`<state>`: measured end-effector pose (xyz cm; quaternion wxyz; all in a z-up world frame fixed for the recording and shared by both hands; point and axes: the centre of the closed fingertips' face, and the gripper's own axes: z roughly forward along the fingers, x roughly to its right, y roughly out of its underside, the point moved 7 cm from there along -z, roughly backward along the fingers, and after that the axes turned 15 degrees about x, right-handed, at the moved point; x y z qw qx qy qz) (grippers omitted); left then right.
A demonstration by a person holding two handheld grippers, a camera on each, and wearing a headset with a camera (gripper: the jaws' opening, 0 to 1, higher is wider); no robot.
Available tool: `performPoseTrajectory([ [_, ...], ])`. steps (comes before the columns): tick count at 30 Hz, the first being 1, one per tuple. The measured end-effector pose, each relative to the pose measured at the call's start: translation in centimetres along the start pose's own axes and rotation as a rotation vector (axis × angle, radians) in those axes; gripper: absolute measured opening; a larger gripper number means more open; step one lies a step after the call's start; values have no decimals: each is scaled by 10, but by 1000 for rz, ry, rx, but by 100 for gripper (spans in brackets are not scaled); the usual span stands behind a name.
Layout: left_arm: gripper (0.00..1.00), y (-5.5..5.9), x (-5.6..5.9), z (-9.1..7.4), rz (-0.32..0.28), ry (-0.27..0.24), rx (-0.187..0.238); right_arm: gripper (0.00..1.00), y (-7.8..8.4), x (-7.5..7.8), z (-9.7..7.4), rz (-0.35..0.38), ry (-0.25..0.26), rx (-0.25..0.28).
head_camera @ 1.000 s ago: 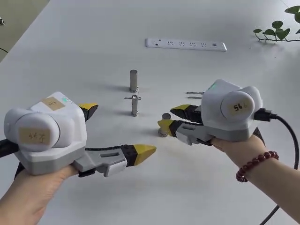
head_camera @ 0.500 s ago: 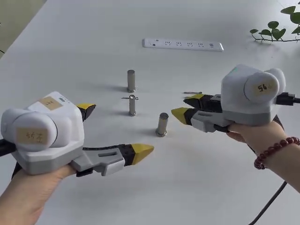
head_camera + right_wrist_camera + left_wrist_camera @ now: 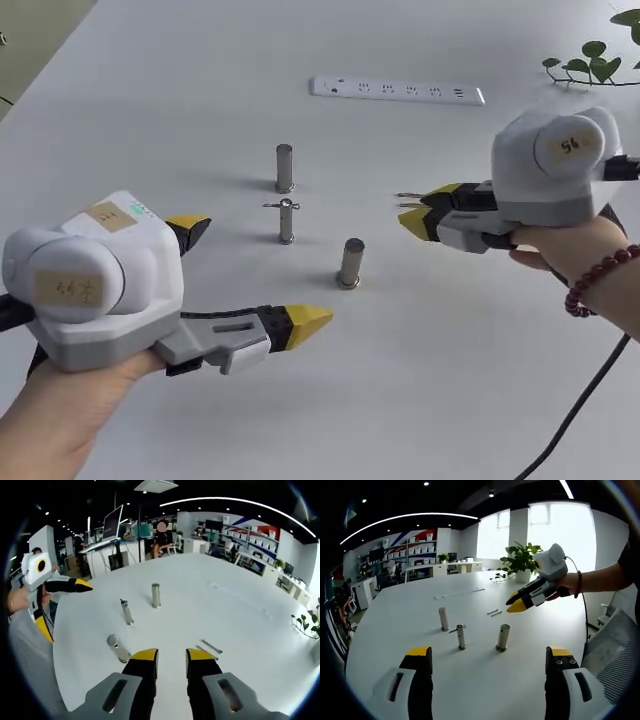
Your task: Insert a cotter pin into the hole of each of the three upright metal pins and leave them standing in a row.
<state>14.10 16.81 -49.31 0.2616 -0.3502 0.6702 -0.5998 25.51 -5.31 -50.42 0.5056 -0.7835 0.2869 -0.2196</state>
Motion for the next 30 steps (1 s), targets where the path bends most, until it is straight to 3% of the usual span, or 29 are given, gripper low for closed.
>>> performPoseTrajectory([
  [4, 93, 0, 0, 0, 0, 0, -2, 16, 3, 5, 2, 0, -2, -27],
  [24, 91, 5, 8, 4, 5, 45, -22, 13, 20, 37, 21, -139, -77, -227],
  [30, 91, 5, 7, 4, 4, 42, -27, 12, 23, 44, 24, -153, -81, -254],
])
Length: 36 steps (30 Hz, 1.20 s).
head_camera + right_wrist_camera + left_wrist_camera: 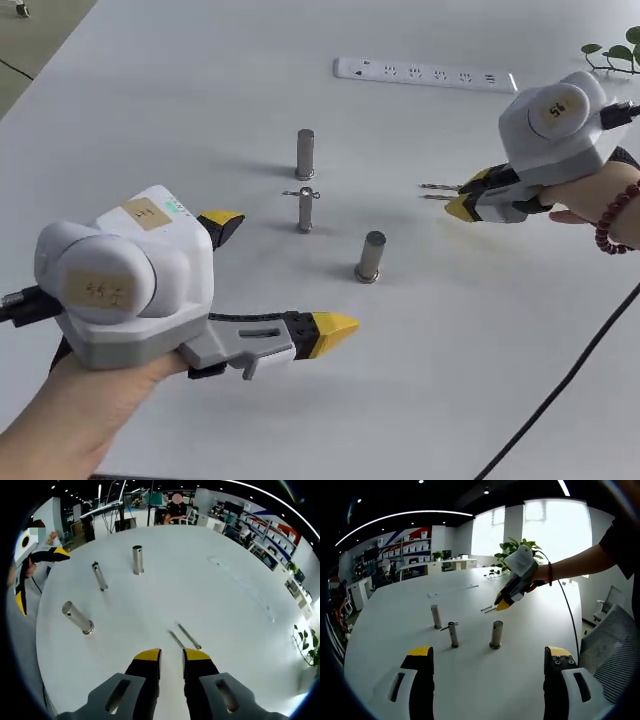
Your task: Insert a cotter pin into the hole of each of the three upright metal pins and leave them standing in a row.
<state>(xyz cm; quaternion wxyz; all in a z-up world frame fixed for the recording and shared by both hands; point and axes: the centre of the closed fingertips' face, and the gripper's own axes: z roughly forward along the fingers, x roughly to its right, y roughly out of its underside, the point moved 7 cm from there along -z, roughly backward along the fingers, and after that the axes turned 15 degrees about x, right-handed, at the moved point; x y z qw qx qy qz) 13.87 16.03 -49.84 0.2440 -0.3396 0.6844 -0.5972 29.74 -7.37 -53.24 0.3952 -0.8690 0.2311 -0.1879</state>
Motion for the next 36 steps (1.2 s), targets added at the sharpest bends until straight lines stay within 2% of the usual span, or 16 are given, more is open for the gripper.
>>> performPoseTrajectory([
  [6, 90, 1, -2, -1, -3, -4, -2, 11, 2, 7, 4, -28, -9, -37],
  [8, 90, 1, -2, -1, -3, -4, -3, 10, 1, 7, 5, -69, -22, -66],
  [11, 89, 2, -1, -1, -4, -1, -5, 10, 0, 8, 8, -106, -32, -81],
  [16, 89, 2, -1, -1, 1, 4, -10, 9, 0, 13, 12, -134, -55, -116],
  [28, 87, 2, -4, -2, -4, -9, -10, 8, 2, 21, 14, -119, -93, -147],
  [36, 87, 1, -5, -3, -2, -14, -11, 7, 5, 19, 15, -99, -129, -171],
])
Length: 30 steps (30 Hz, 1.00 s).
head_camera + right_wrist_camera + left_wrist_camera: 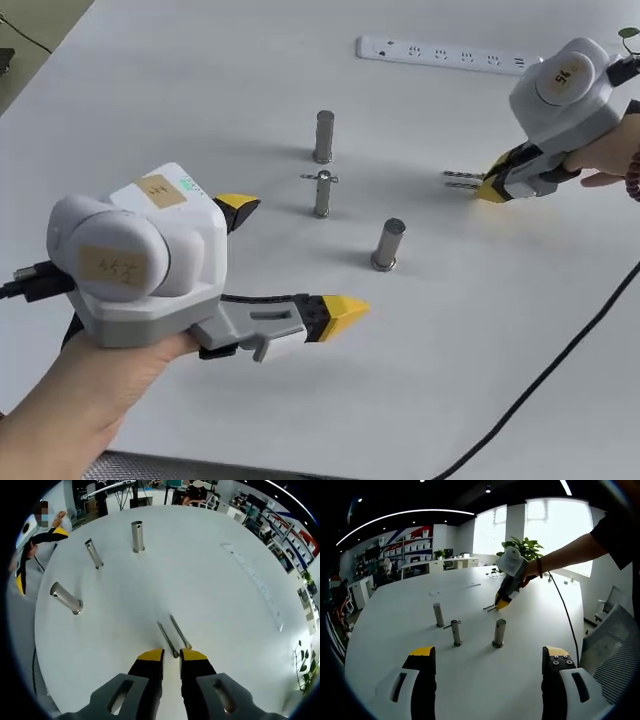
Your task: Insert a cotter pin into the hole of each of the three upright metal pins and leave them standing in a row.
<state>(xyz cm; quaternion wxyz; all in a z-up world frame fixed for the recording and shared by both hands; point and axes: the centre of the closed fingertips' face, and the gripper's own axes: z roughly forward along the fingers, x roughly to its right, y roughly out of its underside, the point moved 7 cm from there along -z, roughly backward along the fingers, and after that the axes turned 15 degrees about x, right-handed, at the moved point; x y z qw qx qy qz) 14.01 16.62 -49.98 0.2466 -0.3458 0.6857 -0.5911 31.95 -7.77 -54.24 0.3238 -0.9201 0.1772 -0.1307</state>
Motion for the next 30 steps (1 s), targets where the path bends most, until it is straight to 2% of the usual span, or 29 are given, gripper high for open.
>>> performPoseTrajectory([
  [4, 87, 0, -1, -1, -2, -4, 1, 4, 0, 0, 1, 15, -24, -7],
  [6, 87, 0, -1, -1, -2, -4, 1, 1, 0, -2, 1, 53, -48, -3],
  [15, 87, -1, -1, -1, -2, -6, 1, 0, -1, -5, 1, 31, -51, -7],
  [23, 86, 0, -1, -1, -4, -9, -3, 0, -3, -8, 1, -29, -55, -24],
  [30, 83, 0, -3, -1, -12, -20, -4, 0, -3, -8, -1, -24, -45, -17],
])
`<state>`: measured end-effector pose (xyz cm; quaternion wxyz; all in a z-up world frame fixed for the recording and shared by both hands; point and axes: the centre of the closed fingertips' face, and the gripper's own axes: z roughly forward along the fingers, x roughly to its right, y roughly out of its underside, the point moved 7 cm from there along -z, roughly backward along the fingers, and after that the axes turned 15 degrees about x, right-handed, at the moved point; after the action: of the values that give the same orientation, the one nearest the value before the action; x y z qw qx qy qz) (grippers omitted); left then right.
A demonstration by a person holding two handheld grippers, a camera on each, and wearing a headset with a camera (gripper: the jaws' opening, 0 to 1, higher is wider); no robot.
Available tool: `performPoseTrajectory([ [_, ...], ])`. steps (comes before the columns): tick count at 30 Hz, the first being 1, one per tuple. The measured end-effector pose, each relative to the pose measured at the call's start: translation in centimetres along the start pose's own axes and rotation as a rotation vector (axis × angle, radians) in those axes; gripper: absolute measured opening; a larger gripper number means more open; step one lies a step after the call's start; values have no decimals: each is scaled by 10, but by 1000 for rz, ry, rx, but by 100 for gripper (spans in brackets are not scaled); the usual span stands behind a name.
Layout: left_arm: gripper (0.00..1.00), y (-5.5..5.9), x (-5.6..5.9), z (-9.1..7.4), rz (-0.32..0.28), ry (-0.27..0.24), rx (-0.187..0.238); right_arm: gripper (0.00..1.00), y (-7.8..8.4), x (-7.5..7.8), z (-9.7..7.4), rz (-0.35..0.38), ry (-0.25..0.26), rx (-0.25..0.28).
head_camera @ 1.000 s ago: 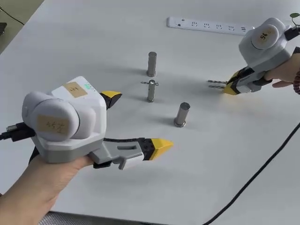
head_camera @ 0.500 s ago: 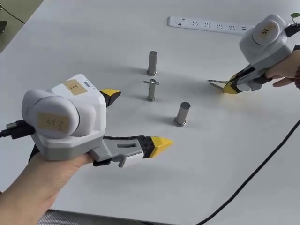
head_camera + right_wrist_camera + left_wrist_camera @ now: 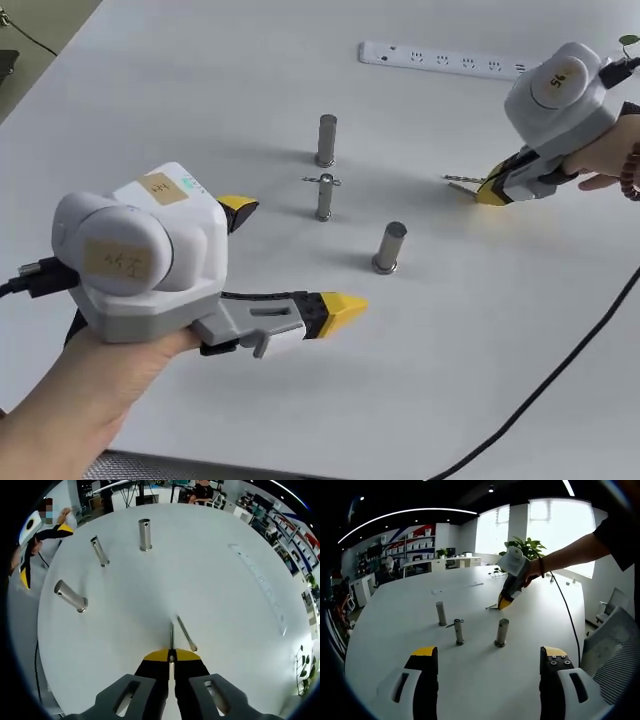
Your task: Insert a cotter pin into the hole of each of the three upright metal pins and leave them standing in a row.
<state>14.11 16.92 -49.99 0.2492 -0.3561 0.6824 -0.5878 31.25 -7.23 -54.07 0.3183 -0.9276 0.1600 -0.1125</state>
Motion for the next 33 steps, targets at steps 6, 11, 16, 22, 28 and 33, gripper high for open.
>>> performPoseTrajectory([
  [6, 82, 0, 1, 0, -11, 1, 0, 0, -2, -5, -5, -17, -4, 22],
  [11, 81, 1, 3, 0, -8, 5, -6, 0, -5, -11, -11, -53, -4, 43],
  [16, 71, 1, 4, -1, -47, 10, -9, 0, -11, -21, -19, -54, -5, 84],
  [22, 69, -1, 5, -1, -45, 12, -13, 0, -21, -41, -27, -81, -22, 138],
  [28, 65, -8, 9, 3, -65, 18, 4, 0, -31, -65, -34, -119, -56, 183],
  [33, 57, -11, 12, 7, -135, 15, 15, 0, -41, -81, -42, -127, -81, 223],
])
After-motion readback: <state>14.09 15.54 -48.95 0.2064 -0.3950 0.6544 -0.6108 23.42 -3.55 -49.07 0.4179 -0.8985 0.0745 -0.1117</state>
